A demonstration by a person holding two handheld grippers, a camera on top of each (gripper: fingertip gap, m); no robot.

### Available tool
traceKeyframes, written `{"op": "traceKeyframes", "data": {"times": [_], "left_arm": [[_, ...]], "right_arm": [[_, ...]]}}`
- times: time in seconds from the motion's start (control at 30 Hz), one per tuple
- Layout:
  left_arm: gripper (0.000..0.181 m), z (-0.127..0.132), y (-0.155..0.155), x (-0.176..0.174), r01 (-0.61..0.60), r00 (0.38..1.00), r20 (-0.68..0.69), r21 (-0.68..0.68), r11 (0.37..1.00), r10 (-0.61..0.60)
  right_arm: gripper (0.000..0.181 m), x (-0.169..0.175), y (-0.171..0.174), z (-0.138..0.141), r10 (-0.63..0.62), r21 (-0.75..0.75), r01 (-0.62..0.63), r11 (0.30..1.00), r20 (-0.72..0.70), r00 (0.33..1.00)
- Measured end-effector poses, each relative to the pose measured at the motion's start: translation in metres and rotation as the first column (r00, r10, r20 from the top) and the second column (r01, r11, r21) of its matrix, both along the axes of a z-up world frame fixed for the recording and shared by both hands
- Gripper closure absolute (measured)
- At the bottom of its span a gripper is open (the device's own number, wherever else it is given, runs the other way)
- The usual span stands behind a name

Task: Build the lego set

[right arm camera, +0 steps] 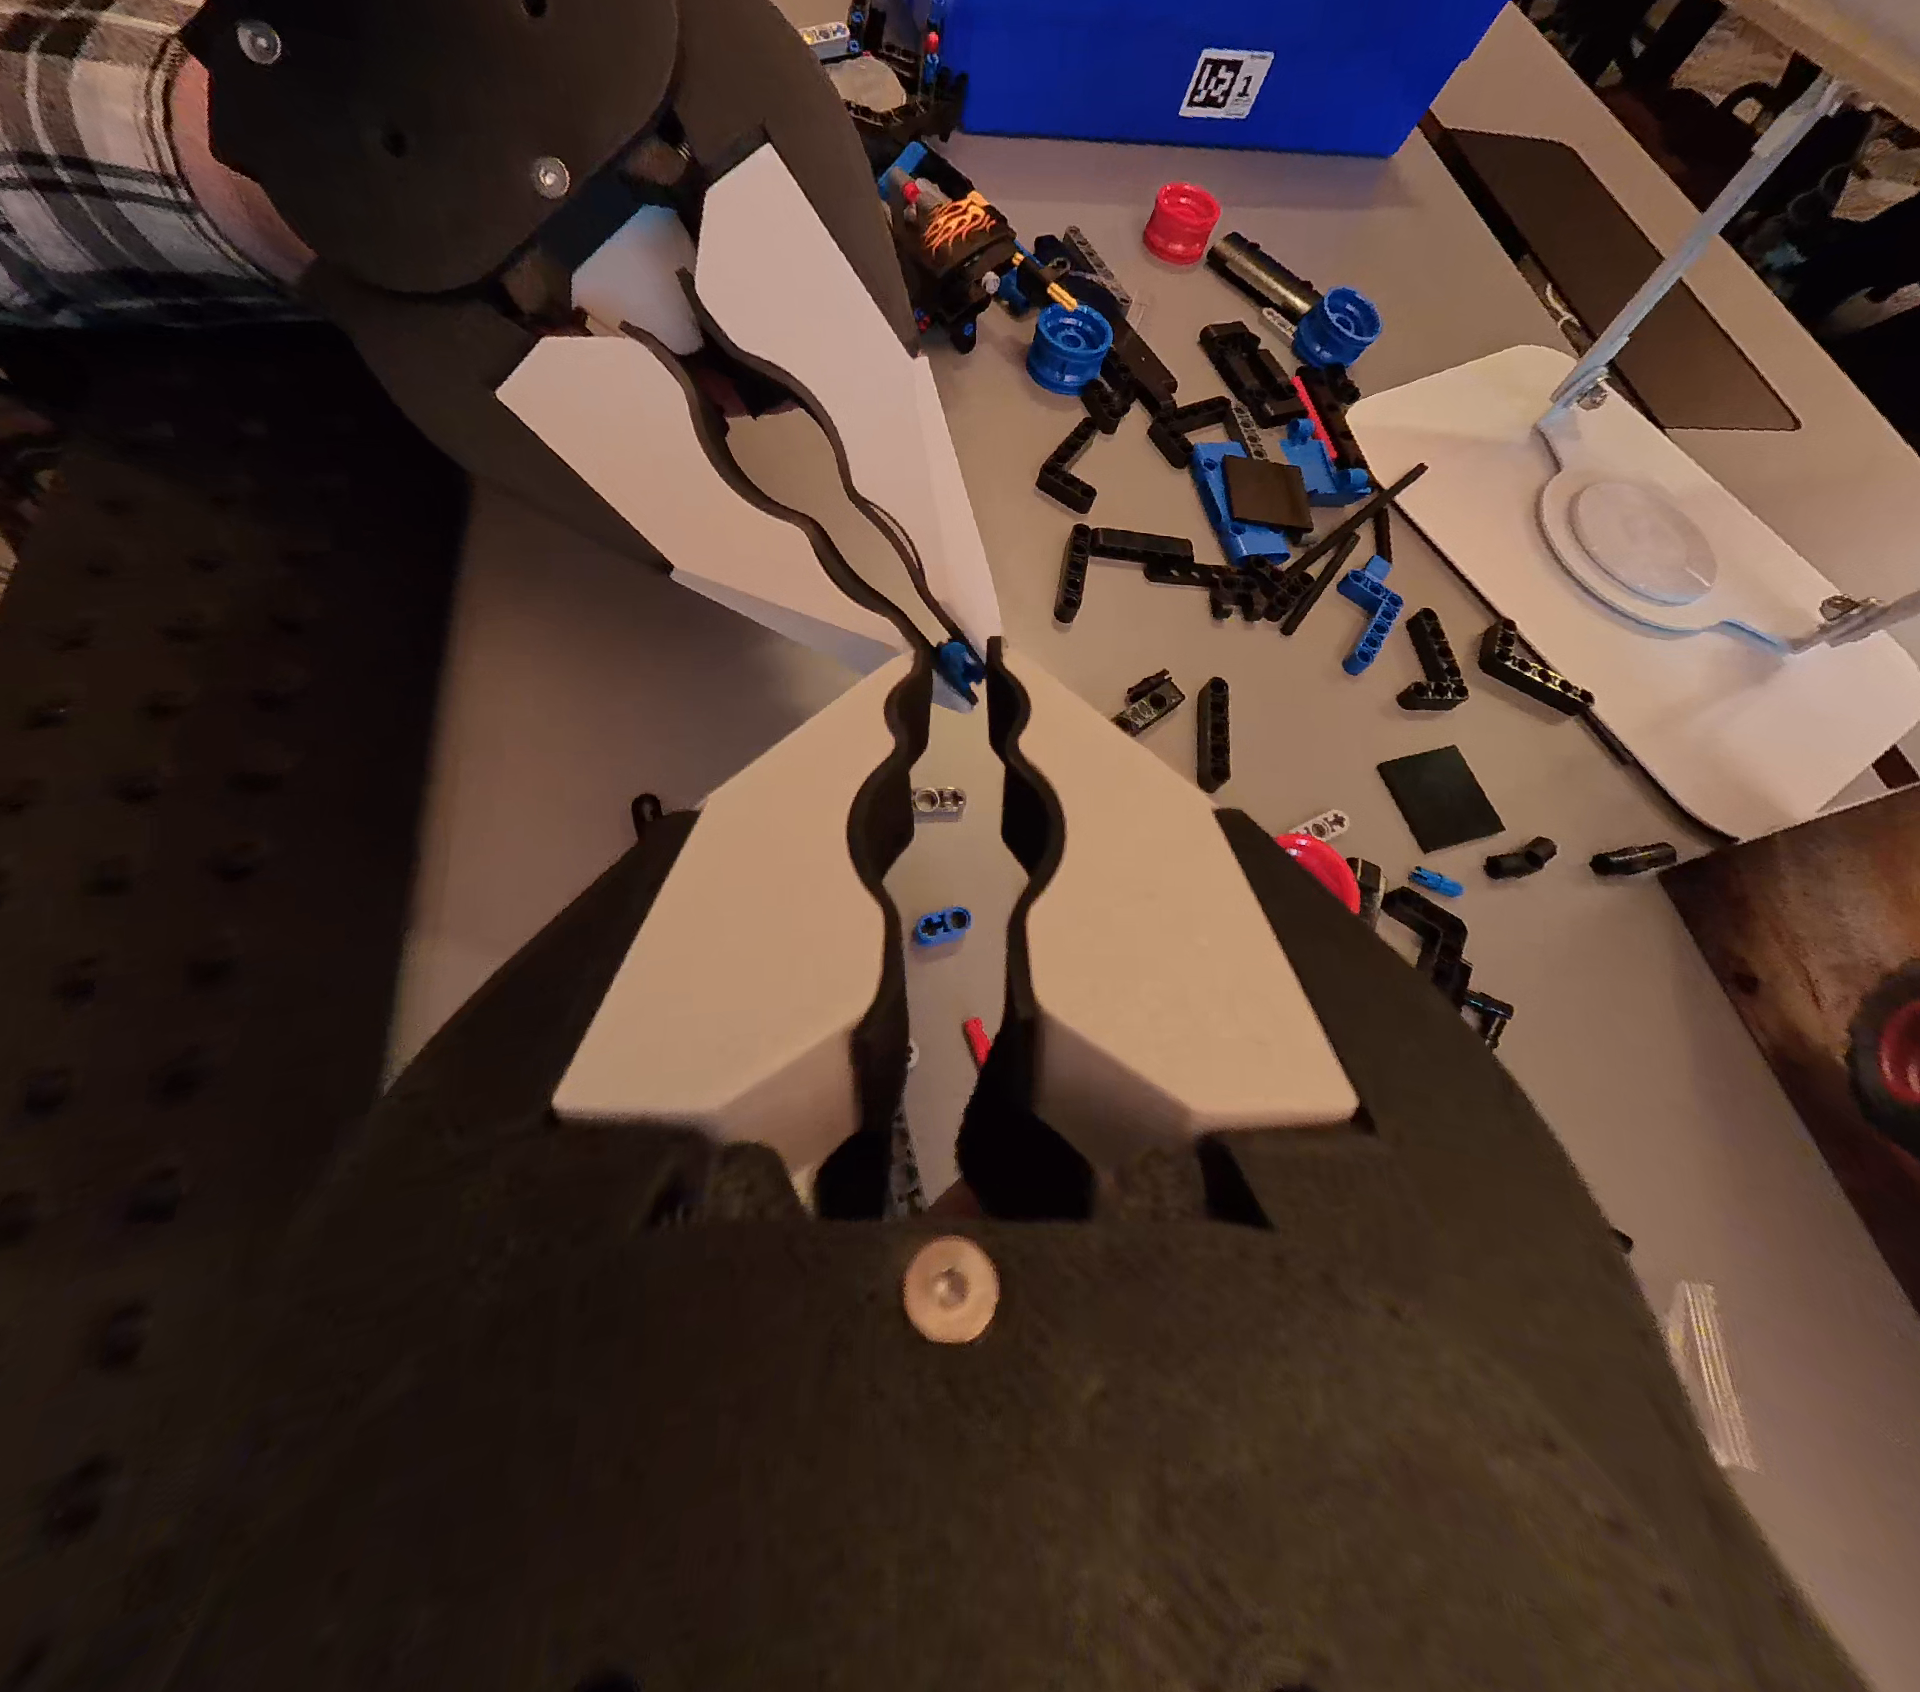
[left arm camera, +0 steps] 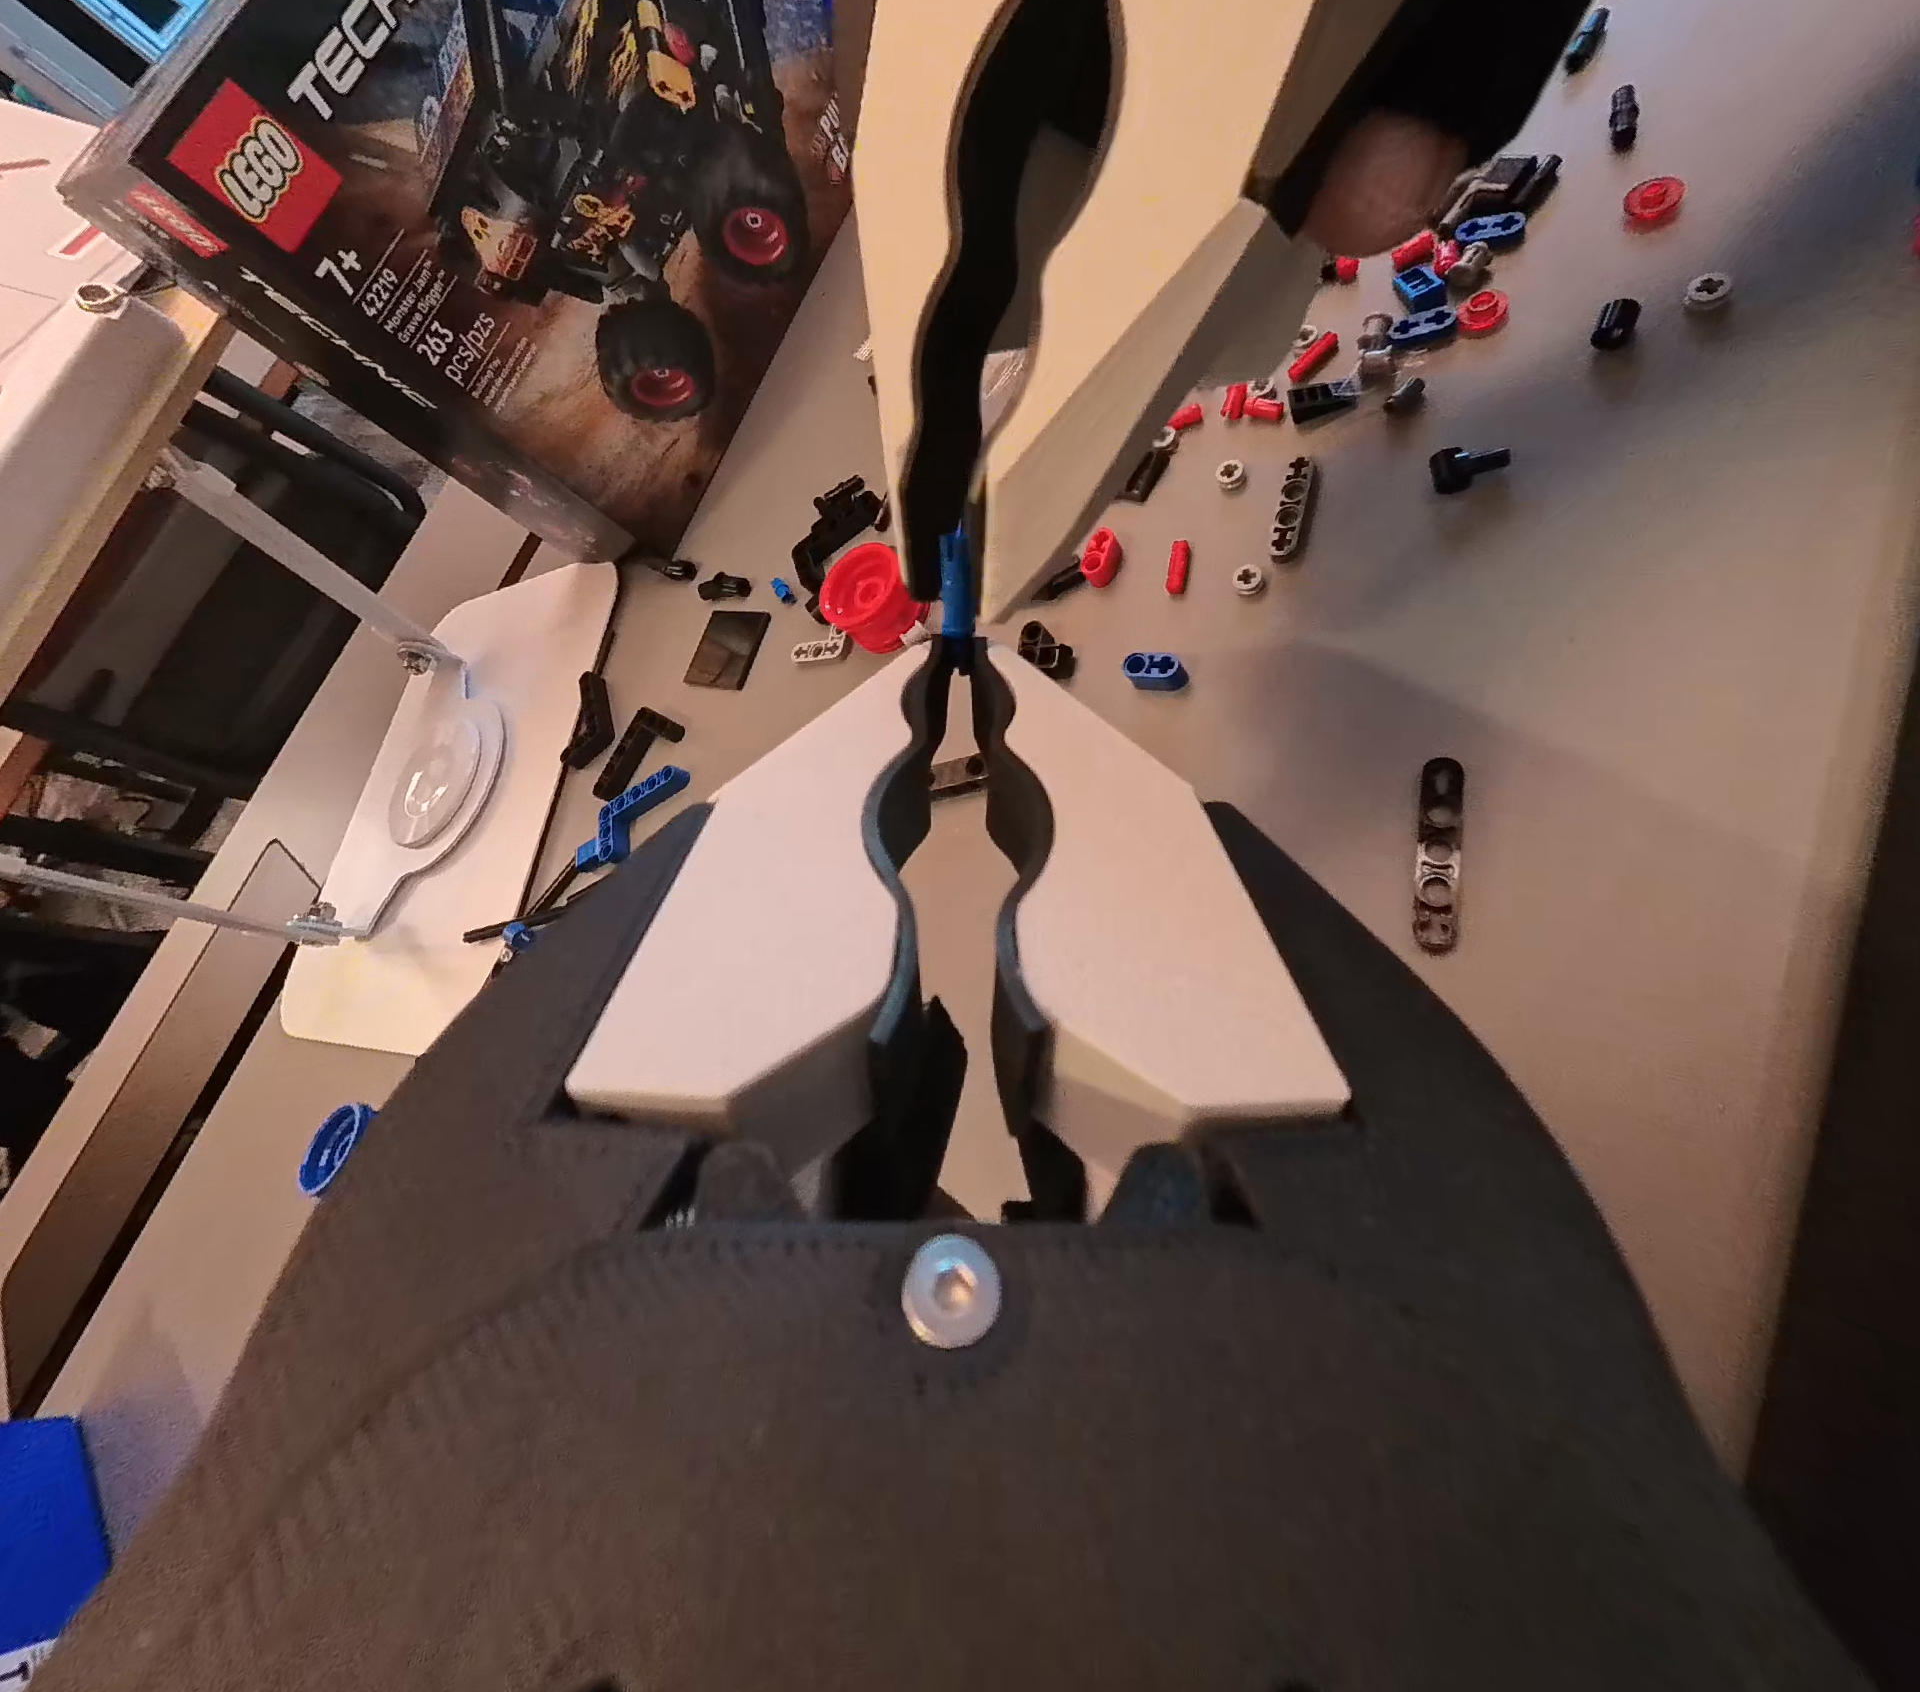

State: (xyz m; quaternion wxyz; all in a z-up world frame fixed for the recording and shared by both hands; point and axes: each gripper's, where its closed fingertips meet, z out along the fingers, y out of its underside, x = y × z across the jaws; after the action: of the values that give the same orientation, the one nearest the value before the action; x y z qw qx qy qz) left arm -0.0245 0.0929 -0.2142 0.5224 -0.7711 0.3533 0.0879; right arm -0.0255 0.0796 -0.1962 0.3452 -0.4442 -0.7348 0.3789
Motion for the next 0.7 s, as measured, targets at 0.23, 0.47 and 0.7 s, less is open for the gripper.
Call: {"op": "traceKeyframes", "data": {"times": [0.23, 0.47, 0.7], "left_arm": [[0.180, -0.002, 0.000, 0.001, 0.006, 1.000, -0.021, -0.003, 1.000, -0.006], [0.160, -0.009, -0.003, -0.004, -0.012, 1.000, 0.013, -0.066, 0.998, 0.013], [0.150, -0.022, -0.032, 0.007, 0.122, 0.991, 0.082, -0.237, 0.964, -0.105]], "right_arm": [[0.180, 0.001, -0.003, -0.001, 0.015, 0.026, -0.016, 1.000, 0.006, 1.000], [0.180, 0.003, 0.003, 0.005, 0.015, -0.026, -0.016, 1.000, -0.032, 0.999], [0.180, 0.005, 0.024, 0.005, -0.049, -0.074, 0.045, 0.996, -0.049, 0.998]]}}
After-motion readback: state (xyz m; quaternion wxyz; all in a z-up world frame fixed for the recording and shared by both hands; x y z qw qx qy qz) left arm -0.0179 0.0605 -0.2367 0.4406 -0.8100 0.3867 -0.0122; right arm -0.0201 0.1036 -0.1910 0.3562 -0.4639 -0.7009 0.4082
